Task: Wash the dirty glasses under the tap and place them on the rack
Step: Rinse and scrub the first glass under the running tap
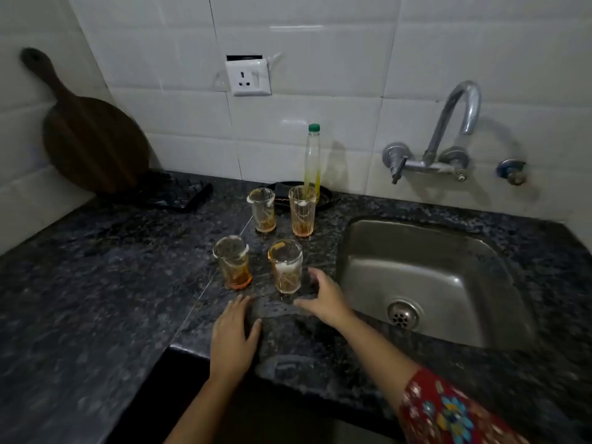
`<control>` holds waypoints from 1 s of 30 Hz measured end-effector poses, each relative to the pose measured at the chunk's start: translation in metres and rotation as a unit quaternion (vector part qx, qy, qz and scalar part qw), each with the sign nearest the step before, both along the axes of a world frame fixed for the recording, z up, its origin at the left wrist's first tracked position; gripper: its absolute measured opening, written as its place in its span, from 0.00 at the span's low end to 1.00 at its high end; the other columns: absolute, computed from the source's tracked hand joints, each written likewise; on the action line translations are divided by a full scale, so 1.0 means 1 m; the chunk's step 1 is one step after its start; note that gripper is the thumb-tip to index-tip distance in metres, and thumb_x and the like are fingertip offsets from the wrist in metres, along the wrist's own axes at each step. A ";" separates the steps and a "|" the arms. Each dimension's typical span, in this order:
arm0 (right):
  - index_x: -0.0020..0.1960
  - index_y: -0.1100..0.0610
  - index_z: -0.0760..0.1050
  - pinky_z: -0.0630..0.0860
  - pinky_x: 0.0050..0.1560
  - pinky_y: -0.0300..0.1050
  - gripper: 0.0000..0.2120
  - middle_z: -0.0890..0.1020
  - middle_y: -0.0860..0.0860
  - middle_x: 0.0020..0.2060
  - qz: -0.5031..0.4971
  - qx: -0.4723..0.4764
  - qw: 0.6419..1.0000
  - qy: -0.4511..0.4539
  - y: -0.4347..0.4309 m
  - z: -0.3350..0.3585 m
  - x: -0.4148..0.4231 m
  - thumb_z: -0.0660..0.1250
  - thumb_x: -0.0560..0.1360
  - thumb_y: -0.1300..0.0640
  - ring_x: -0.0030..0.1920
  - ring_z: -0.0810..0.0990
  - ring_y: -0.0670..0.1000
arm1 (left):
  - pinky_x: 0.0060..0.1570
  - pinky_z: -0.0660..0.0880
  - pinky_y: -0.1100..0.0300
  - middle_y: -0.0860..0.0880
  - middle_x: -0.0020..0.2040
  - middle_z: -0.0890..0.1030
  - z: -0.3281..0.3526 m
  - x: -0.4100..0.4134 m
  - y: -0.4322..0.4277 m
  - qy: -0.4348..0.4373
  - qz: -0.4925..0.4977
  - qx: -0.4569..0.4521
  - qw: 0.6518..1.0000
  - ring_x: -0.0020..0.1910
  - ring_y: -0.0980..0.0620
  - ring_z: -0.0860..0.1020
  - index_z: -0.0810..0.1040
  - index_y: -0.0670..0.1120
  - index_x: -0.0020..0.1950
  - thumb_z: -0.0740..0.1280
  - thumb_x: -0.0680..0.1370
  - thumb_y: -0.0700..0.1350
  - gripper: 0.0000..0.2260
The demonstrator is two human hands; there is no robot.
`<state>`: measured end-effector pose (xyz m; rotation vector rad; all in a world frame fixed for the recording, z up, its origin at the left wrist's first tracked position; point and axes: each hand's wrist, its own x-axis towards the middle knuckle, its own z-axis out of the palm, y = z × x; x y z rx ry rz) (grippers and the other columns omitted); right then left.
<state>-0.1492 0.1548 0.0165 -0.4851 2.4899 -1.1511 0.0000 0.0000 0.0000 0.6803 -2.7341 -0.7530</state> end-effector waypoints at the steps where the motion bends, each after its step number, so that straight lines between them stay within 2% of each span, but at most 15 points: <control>1: 0.73 0.50 0.60 0.70 0.65 0.48 0.42 0.69 0.50 0.70 -0.010 -0.012 1.000 0.008 -0.009 0.003 0.000 0.77 0.65 0.47 0.69 0.69 0.52 | 0.75 0.58 0.52 0.51 0.78 0.63 -0.002 -0.001 0.000 -0.020 -0.002 -0.021 1.000 0.77 0.51 0.59 0.63 0.49 0.77 0.60 0.81 0.56 0.25; 3: 0.70 0.49 0.63 0.71 0.60 0.45 0.39 0.72 0.49 0.68 -0.026 -0.049 0.998 0.014 -0.024 0.009 0.001 0.78 0.64 0.48 0.67 0.71 0.52 | 0.76 0.56 0.53 0.52 0.79 0.60 -0.007 -0.003 0.000 -0.034 0.009 -0.057 0.998 0.78 0.52 0.57 0.61 0.50 0.78 0.56 0.81 0.59 0.26; 5: 0.64 0.49 0.66 0.72 0.56 0.44 0.33 0.75 0.49 0.64 -0.045 -0.088 0.995 0.005 -0.039 0.012 0.001 0.79 0.64 0.50 0.63 0.74 0.52 | 0.76 0.56 0.54 0.52 0.78 0.60 -0.009 -0.004 -0.001 -0.028 0.007 -0.054 0.998 0.78 0.53 0.57 0.61 0.50 0.77 0.55 0.81 0.59 0.26; 7: 0.65 0.50 0.67 0.73 0.55 0.44 0.33 0.77 0.49 0.60 -0.060 -0.127 0.990 -0.015 -0.046 0.012 0.000 0.79 0.64 0.51 0.61 0.76 0.51 | 0.75 0.56 0.54 0.52 0.78 0.61 -0.012 -0.003 -0.001 -0.020 0.003 -0.060 0.998 0.77 0.53 0.58 0.62 0.50 0.77 0.55 0.81 0.59 0.26; 11: 0.59 0.52 0.71 0.73 0.49 0.39 0.28 0.78 0.46 0.51 -0.080 -0.178 0.980 -0.028 -0.047 0.010 -0.003 0.80 0.63 0.54 0.54 0.79 0.50 | 0.75 0.57 0.53 0.53 0.78 0.62 -0.013 -0.004 -0.002 -0.023 0.010 -0.062 0.998 0.77 0.52 0.59 0.63 0.51 0.77 0.57 0.81 0.59 0.25; 14: 0.56 0.50 0.72 0.74 0.51 0.40 0.26 0.79 0.46 0.51 -0.086 -0.231 0.969 -0.029 -0.033 0.008 -0.001 0.80 0.62 0.58 0.54 0.78 0.48 | 0.73 0.61 0.52 0.52 0.75 0.66 -0.008 -0.007 -0.001 -0.007 -0.013 -0.040 0.999 0.75 0.51 0.63 0.68 0.51 0.74 0.61 0.81 0.54 0.22; 16: 0.55 0.50 0.72 0.76 0.56 0.41 0.28 0.79 0.48 0.53 -0.085 -0.273 0.958 -0.007 -0.015 0.011 -0.001 0.80 0.61 0.64 0.56 0.79 0.45 | 0.70 0.65 0.55 0.52 0.72 0.70 0.000 -0.015 0.004 0.024 -0.053 -0.003 0.998 0.71 0.52 0.67 0.71 0.50 0.71 0.65 0.79 0.48 0.19; 17: 0.56 0.51 0.72 0.76 0.57 0.39 0.30 0.80 0.49 0.54 -0.080 -0.289 0.954 0.006 -0.003 0.014 -0.002 0.80 0.60 0.66 0.55 0.79 0.42 | 0.68 0.65 0.58 0.53 0.71 0.71 0.006 -0.021 0.009 0.043 -0.078 0.011 0.996 0.70 0.54 0.67 0.72 0.50 0.70 0.66 0.79 0.47 0.19; 19: 0.58 0.57 0.72 0.74 0.56 0.33 0.31 0.80 0.51 0.54 -0.070 -0.300 0.951 0.033 0.025 0.023 -0.006 0.79 0.60 0.69 0.53 0.79 0.37 | 0.65 0.64 0.63 0.56 0.68 0.72 0.016 -0.038 0.024 0.074 -0.117 0.038 0.990 0.67 0.59 0.67 0.73 0.50 0.68 0.66 0.79 0.45 0.17; 21: 0.61 0.63 0.71 0.74 0.60 0.38 0.31 0.80 0.54 0.57 -0.060 -0.305 0.948 0.066 0.056 0.035 -0.011 0.79 0.60 0.67 0.58 0.79 0.44 | 0.62 0.65 0.65 0.58 0.65 0.72 0.025 -0.059 0.042 0.094 -0.145 0.081 0.982 0.63 0.63 0.68 0.74 0.51 0.67 0.66 0.79 0.45 0.15; 23: 0.61 0.65 0.71 0.73 0.63 0.44 0.31 0.80 0.56 0.59 -0.055 -0.298 0.947 0.111 0.087 0.044 -0.018 0.78 0.60 0.66 0.61 0.78 0.51 | 0.59 0.71 0.65 0.57 0.62 0.74 0.029 -0.082 0.061 0.112 -0.166 0.139 0.970 0.61 0.62 0.71 0.75 0.51 0.64 0.66 0.79 0.44 0.13; 25: 0.61 0.63 0.73 0.73 0.62 0.41 0.30 0.80 0.53 0.59 -0.060 -0.276 0.949 0.141 0.119 0.048 -0.025 0.78 0.61 0.66 0.61 0.78 0.50 | 0.58 0.72 0.66 0.56 0.59 0.77 0.031 -0.103 0.083 0.135 -0.186 0.179 0.957 0.59 0.61 0.74 0.77 0.51 0.60 0.68 0.78 0.40 0.12; 27: 0.61 0.58 0.73 0.74 0.60 0.38 0.30 0.80 0.49 0.59 -0.077 -0.247 0.955 0.142 0.151 0.047 -0.036 0.79 0.61 0.64 0.60 0.79 0.47 | 0.59 0.73 0.63 0.56 0.57 0.78 0.032 -0.126 0.107 0.150 -0.190 0.214 0.946 0.57 0.60 0.77 0.78 0.51 0.58 0.68 0.77 0.37 0.13; 30: 0.58 0.46 0.73 0.75 0.55 0.34 0.31 0.82 0.43 0.53 -0.130 -0.191 0.965 0.126 0.198 0.041 -0.060 0.79 0.60 0.65 0.54 0.79 0.38 | 0.57 0.76 0.59 0.52 0.56 0.80 0.037 -0.161 0.144 0.128 -0.166 0.282 0.936 0.55 0.56 0.79 0.79 0.50 0.58 0.67 0.78 0.37 0.11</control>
